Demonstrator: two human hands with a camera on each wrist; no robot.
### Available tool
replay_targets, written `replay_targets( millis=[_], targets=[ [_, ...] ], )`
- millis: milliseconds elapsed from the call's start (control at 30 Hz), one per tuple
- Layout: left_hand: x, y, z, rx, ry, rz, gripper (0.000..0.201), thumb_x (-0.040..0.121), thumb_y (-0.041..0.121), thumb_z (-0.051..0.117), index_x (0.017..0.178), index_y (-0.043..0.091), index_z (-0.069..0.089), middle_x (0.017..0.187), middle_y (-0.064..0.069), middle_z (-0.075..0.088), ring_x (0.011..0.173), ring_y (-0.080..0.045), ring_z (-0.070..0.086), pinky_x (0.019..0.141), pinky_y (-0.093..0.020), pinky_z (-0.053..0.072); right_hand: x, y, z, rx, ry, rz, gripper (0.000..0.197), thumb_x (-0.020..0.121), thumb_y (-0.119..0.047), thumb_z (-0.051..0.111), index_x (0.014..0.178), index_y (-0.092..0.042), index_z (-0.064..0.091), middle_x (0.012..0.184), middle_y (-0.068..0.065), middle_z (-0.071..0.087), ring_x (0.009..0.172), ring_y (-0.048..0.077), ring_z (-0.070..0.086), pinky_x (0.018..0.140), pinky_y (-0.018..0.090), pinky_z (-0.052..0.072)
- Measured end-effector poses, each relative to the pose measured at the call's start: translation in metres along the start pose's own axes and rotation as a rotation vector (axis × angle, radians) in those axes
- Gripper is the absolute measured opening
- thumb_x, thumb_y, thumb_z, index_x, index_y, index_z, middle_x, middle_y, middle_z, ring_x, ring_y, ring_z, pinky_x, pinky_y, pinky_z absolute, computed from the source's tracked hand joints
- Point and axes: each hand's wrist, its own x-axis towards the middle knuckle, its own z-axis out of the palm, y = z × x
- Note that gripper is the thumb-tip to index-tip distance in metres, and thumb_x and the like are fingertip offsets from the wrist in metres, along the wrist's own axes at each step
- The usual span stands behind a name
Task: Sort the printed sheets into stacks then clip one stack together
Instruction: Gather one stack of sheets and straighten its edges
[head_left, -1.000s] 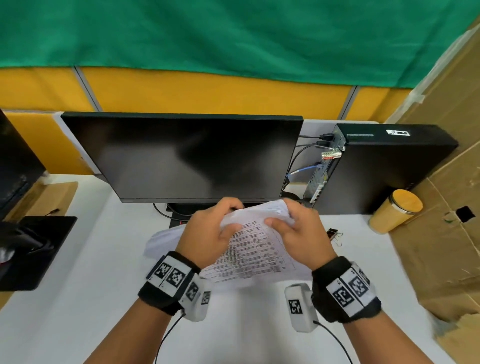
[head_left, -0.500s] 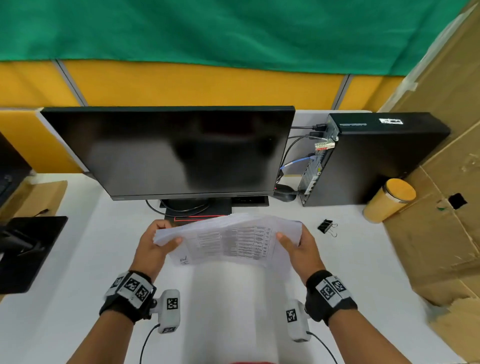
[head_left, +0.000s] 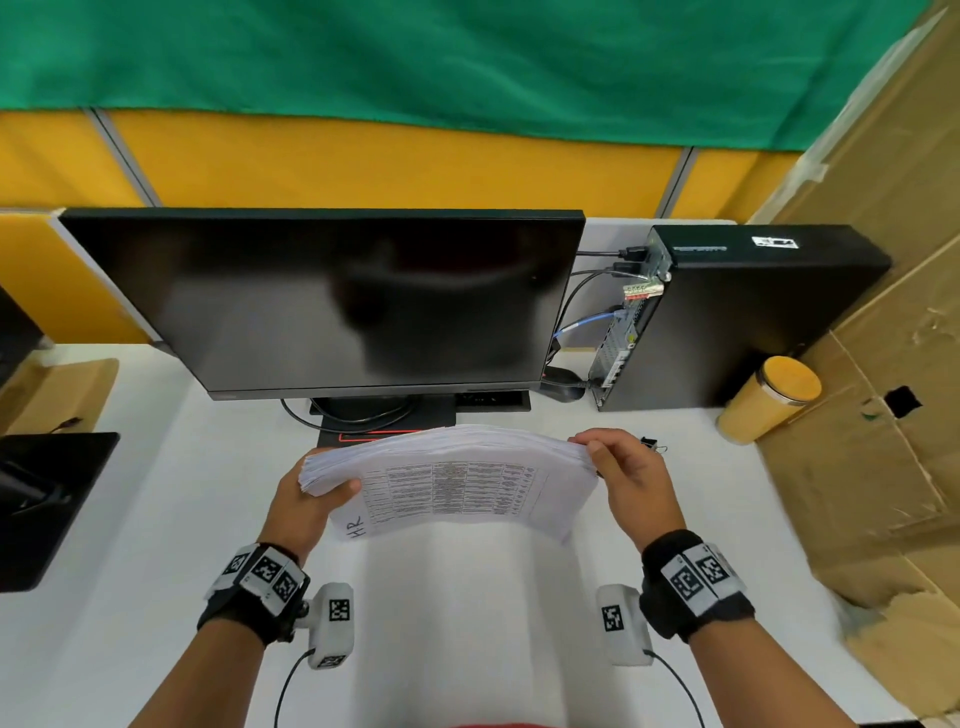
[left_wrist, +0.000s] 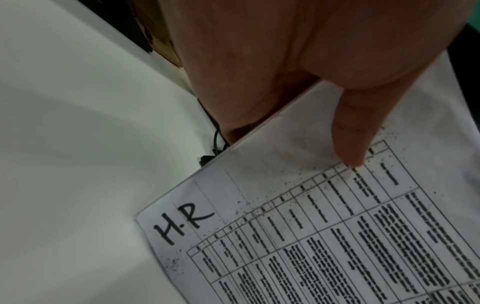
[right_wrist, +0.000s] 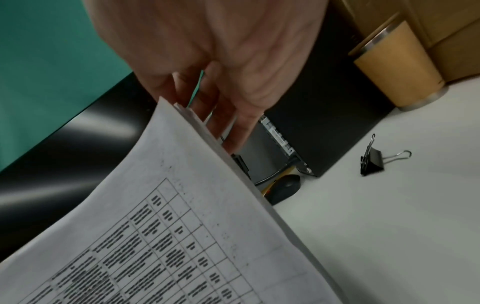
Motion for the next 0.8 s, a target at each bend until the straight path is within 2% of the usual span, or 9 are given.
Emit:
replay_targets(
  millis=[67,200,367,500,600,700,800],
  targets=[
    [0.001,-0.002,0.000,-0.011,0.001,0.001,0.047,0.067,0.024,0.071,0.113,0.017,0.063,0.105,-0.004,0.070,0.097,-0.027,0.065,0.078,-0.035,0.051,0.003,0.000,-0.004,-0.019,-0.002,0.003,0.017,0.095,-0.008,0.057,0.095,-0.016,0.072,0.098,-0.002,0.074,0.094,0.015,0.067,0.083,0.024,0.051],
    [0.002,-0.004,-0.002,-0.023,-0.002,-0.001,0.046,0.067,0.024,0.072,0.112,0.017,0.064,0.103,-0.003,0.070,0.097,-0.027,0.066,0.078,-0.036,0.051,0.003,-0.004,-0.006,-0.011,-0.006,-0.006,0.013,0.091,-0.005,0.062,0.090,-0.014,0.072,0.092,-0.002,0.075,0.086,0.011,0.070,0.075,0.014,0.052],
    [0.002,-0.004,-0.003,-0.029,-0.004,-0.002,0.042,0.068,0.024,0.072,0.109,0.020,0.065,0.098,0.001,0.072,0.094,-0.025,0.067,0.077,-0.037,0.052,0.003,-0.004,-0.006,-0.046,-0.002,-0.016,0.016,0.091,-0.004,0.063,0.085,-0.017,0.070,0.092,-0.002,0.076,0.085,0.011,0.071,0.075,0.018,0.055],
    [0.000,-0.003,-0.003,-0.061,-0.001,-0.013,0.045,0.067,0.022,0.071,0.111,0.014,0.064,0.094,0.004,0.073,0.093,-0.023,0.066,0.075,-0.032,0.050,0.003,0.000,-0.008,-0.049,0.000,-0.012,0.015,0.090,0.000,0.062,0.080,-0.011,0.066,0.092,-0.003,0.076,0.086,0.011,0.072,0.075,0.019,0.055],
    [-0.002,0.002,0.000,-0.075,0.002,-0.012,0.044,0.068,0.024,0.070,0.110,0.014,0.064,0.089,0.008,0.073,0.090,-0.020,0.065,0.072,-0.029,0.049,0.004,0.001,-0.008,-0.046,-0.019,-0.005,0.015,0.090,0.002,0.061,0.080,-0.009,0.065,0.092,-0.001,0.076,0.086,0.013,0.072,0.076,0.023,0.056],
    [0.002,0.000,0.001,-0.111,0.024,-0.039,0.032,0.077,0.017,0.073,0.107,0.019,0.063,0.095,0.000,0.071,0.092,-0.025,0.064,0.077,-0.037,0.051,0.006,0.001,-0.011,-0.036,-0.065,-0.014,0.015,0.092,-0.001,0.060,0.083,-0.012,0.065,0.096,-0.001,0.076,0.091,0.013,0.071,0.080,0.024,0.055],
    [0.005,-0.002,0.003,-0.079,0.029,-0.057,0.021,0.090,0.007,0.064,0.102,0.025,0.061,0.102,-0.007,0.068,0.096,-0.029,0.064,0.085,-0.046,0.052,0.006,0.003,-0.016,0.003,-0.134,-0.023,0.015,0.095,-0.002,0.056,0.090,-0.014,0.065,0.105,0.000,0.074,0.101,0.014,0.068,0.085,0.023,0.053]
  ],
)
